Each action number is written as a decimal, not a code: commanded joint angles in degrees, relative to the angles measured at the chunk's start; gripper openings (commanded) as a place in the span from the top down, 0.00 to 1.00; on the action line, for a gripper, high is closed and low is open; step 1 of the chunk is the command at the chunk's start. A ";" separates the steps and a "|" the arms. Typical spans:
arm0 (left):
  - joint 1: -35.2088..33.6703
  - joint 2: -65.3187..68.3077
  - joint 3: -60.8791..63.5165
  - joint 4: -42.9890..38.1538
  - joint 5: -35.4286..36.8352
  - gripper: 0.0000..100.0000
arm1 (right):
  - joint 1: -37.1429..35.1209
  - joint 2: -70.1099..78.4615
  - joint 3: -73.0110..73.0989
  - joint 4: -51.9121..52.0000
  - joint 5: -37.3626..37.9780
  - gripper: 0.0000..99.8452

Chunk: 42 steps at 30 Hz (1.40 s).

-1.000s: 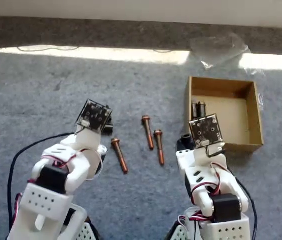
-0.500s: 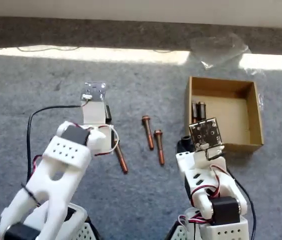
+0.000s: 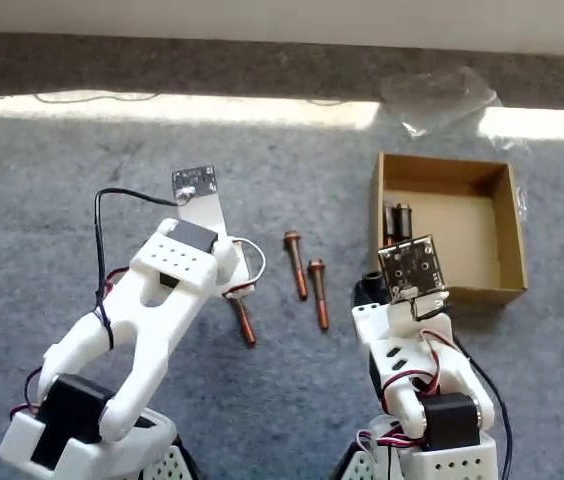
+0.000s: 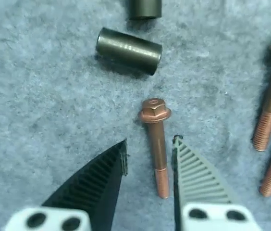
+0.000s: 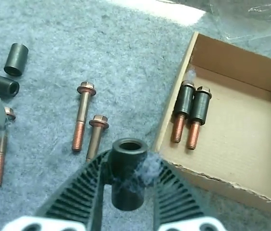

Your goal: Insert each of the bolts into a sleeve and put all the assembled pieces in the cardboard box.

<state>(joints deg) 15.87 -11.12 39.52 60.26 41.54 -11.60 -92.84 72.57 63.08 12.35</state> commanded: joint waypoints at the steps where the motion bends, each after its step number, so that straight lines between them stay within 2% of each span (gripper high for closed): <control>1: 0.92 -0.66 -2.24 0.62 3.52 0.84 | 0.57 -0.57 -0.40 -2.42 -0.26 1.00; 14: 4.53 -0.40 -2.15 0.18 3.78 0.84 | 0.57 -0.66 -0.31 -2.42 -0.26 1.00; 22: 1.63 0.04 -1.45 -2.90 3.96 0.84 | 3.74 -0.66 -0.57 -2.42 -0.26 1.00; 29: 0.92 4.70 -1.19 -5.63 8.26 0.84 | 3.74 -0.66 -0.57 -2.42 -0.26 1.00; 42: -0.04 5.41 -0.57 -7.56 8.44 0.84 | 3.74 -0.66 -0.48 -2.42 -0.26 1.00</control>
<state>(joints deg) 16.48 -5.67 39.52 53.67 49.54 -8.44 -92.84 72.57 62.55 12.35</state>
